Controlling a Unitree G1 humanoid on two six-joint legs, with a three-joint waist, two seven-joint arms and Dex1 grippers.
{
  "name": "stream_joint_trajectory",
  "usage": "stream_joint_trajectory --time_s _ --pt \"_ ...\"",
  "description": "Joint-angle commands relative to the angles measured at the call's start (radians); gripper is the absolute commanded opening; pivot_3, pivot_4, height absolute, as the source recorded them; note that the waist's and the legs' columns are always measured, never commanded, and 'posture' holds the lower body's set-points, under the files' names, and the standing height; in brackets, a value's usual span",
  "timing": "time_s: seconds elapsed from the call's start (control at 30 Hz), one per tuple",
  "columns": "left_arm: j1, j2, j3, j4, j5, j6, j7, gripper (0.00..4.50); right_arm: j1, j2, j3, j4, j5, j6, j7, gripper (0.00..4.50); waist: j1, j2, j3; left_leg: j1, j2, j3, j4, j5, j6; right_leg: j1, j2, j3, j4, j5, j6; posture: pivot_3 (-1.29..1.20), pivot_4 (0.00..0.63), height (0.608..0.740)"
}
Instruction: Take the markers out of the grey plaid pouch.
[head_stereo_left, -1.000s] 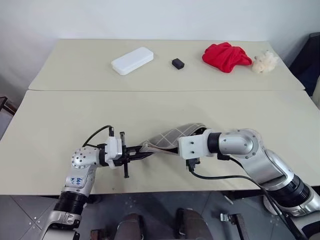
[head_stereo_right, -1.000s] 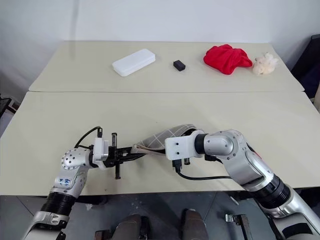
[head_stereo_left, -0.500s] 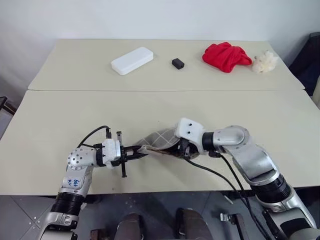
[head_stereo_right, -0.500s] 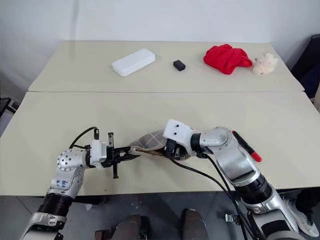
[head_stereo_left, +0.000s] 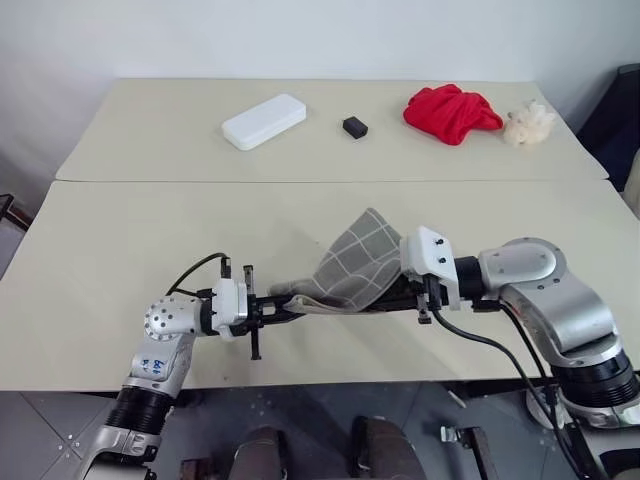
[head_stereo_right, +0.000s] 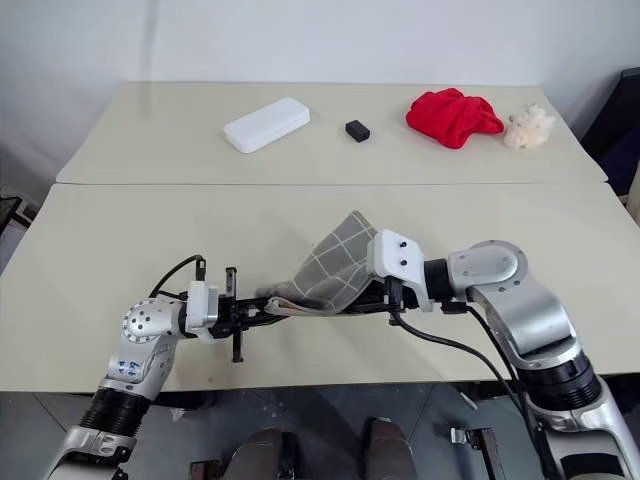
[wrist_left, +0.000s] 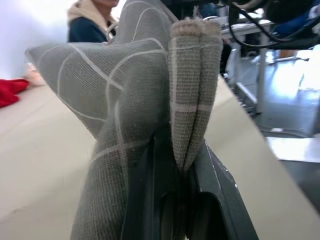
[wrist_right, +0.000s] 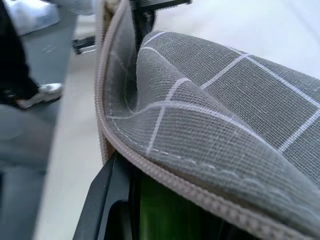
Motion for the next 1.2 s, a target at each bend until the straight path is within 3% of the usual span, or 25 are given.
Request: stream_joint_trajectory --time_s 0.03,0.27,0.33,0.43,0.63,0.77,0.9,1.0,1.1,1.2 --pt "0.031 0.045 0.085 0.018 -0.078 0.130 0.009 0.00 0.025 -0.092 0.018 -0.093 0.061 -0.017 0.128 1.10 -0.001 0.000 0.000 0.000 0.000 0.000 0.000 0.000 0.000 0.000 0.000 0.000 0.000 0.000 0.000 0.00 0.150 0.740" --pt "0.019 0.042 0.130 -0.049 -0.152 0.229 -0.014 0.00 -0.010 -0.104 0.078 -0.019 -0.009 0.203 -0.094 1.10 -0.001 0.000 0.000 0.000 0.000 0.000 0.001 0.000 0.000 0.000 0.000 0.000 0.001 0.000 0.000 0.00 0.150 0.740" --pt "0.008 0.039 0.142 -0.034 -0.127 0.195 -0.006 0.00 -0.040 -0.090 0.078 0.022 -0.025 0.342 -0.208 1.10 -0.001 0.000 0.000 0.000 0.000 0.000 0.001 0.000 0.000 0.000 0.000 0.000 0.001 0.000 0.000 0.00 0.150 0.740" --pt "-0.015 0.023 0.159 0.002 -0.082 0.112 0.027 0.00 -0.068 -0.112 0.109 0.019 -0.029 0.419 -0.265 1.10 0.005 0.000 0.000 0.000 0.000 0.000 0.001 0.000 0.000 0.000 0.000 0.000 0.001 0.000 0.000 0.00 0.150 0.740" --pt "-0.071 -0.036 0.209 0.049 -0.070 0.071 0.168 0.00 -0.109 -0.187 0.199 -0.076 -0.050 0.348 -0.236 1.10 0.023 0.000 0.000 -0.001 0.000 0.000 0.001 0.000 0.000 -0.001 -0.001 0.000 0.000 0.000 0.000 0.00 0.150 0.740" --pt "-0.079 -0.027 0.216 0.078 -0.041 0.071 0.213 0.00 -0.085 -0.205 0.151 -0.153 0.033 0.155 -0.081 1.10 0.022 0.000 0.000 -0.001 0.000 0.000 0.001 0.000 0.000 0.000 0.000 0.000 0.000 0.000 0.000 0.00 0.150 0.740" --pt "-0.075 -0.021 0.220 0.091 -0.011 0.048 0.234 0.00 -0.070 -0.230 0.151 -0.133 0.012 0.072 -0.041 1.10 0.022 0.000 0.000 -0.001 0.000 0.000 0.000 0.000 0.000 -0.001 0.000 0.000 0.000 0.000 0.000 0.00 0.150 0.740" --pt "-0.070 -0.017 0.219 0.086 -0.016 0.044 0.217 0.00 -0.051 -0.196 0.102 -0.100 0.073 0.068 -0.044 1.10 0.022 0.000 0.000 -0.001 0.000 0.000 0.001 0.000 0.000 -0.001 0.000 0.000 0.000 0.000 0.000 0.00 0.150 0.740" --pt "-0.039 0.000 0.193 0.058 -0.011 0.019 0.158 0.00 -0.036 -0.067 -0.031 -0.032 0.246 0.101 -0.089 1.10 0.022 -0.001 0.000 -0.001 0.000 0.000 0.001 0.000 0.000 0.000 0.000 0.000 0.000 0.000 0.000 0.00 0.150 0.740" --pt "-0.013 0.024 0.160 0.052 0.012 -0.018 0.101 0.00 -0.015 -0.046 -0.089 0.014 0.331 0.099 -0.018 1.10 0.021 0.002 0.001 0.000 0.000 0.000 0.001 0.000 0.000 0.000 0.000 0.000 0.000 0.000 0.000 0.00 0.150 0.740"
